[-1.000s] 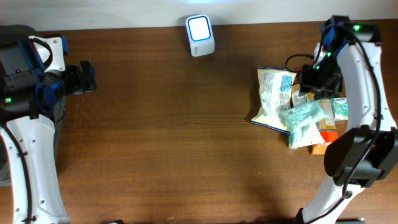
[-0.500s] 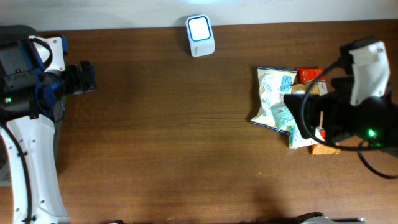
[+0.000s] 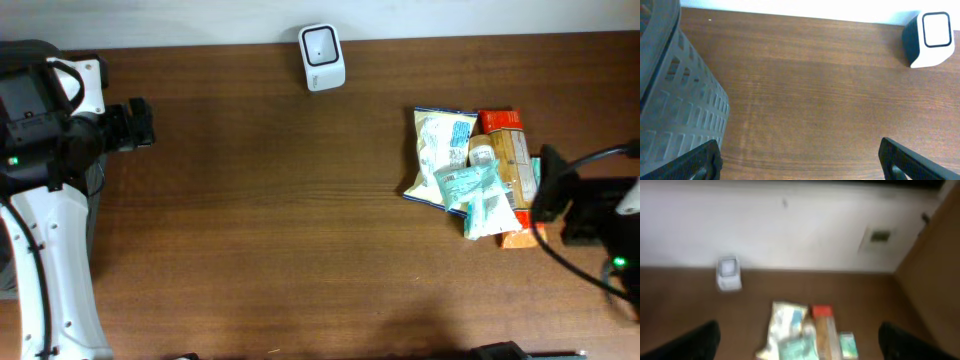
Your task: Scan the item barcode
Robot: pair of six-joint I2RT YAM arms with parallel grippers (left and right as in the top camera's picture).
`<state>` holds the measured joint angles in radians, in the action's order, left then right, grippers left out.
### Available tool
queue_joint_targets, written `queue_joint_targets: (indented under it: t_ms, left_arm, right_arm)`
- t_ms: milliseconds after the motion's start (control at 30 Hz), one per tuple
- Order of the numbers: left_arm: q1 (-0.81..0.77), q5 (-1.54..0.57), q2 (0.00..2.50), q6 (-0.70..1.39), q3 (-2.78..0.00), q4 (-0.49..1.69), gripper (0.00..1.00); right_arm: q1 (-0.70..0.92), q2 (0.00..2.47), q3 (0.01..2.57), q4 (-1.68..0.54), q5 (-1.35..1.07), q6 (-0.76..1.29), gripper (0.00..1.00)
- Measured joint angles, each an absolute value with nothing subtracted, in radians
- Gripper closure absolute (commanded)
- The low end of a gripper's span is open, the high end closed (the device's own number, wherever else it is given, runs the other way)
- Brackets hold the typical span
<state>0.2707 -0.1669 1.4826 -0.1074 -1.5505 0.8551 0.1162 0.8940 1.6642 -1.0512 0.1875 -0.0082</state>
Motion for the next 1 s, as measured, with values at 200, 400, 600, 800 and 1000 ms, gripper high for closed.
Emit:
queue_joint_targets:
  t_ms: [200, 400, 600, 800, 1000]
  left_arm:
    - [0.271, -0.167, 1.483, -0.107, -1.551, 0.855, 0.01]
    - [0.271, -0.167, 1.481, -0.107, -1.551, 0.855, 0.01]
    - [0.271, -0.167, 1.48, -0.107, -1.551, 0.855, 0.01]
    - [0.271, -0.167, 1.48, -0.107, -1.551, 0.855, 0.01]
    - [0.271, -0.167, 1.48, -0.107, -1.551, 0.855, 0.01]
  right_arm:
    - [0.058, 0.388, 0.684, -0.351, 0.099, -0.027, 0.01]
    - [0.052, 0.094, 0.142, 0.01, 0.012, 0.021, 0.01]
    - [0.052, 0.026, 0.019, -0.014, 0.009, 0.027, 0.01]
    - [0.052, 0.013, 0.012, -0.075, -0.002, 0.027, 0.01]
    - [0.052, 0.013, 0.012, -0.075, -0.002, 0.027, 0.01]
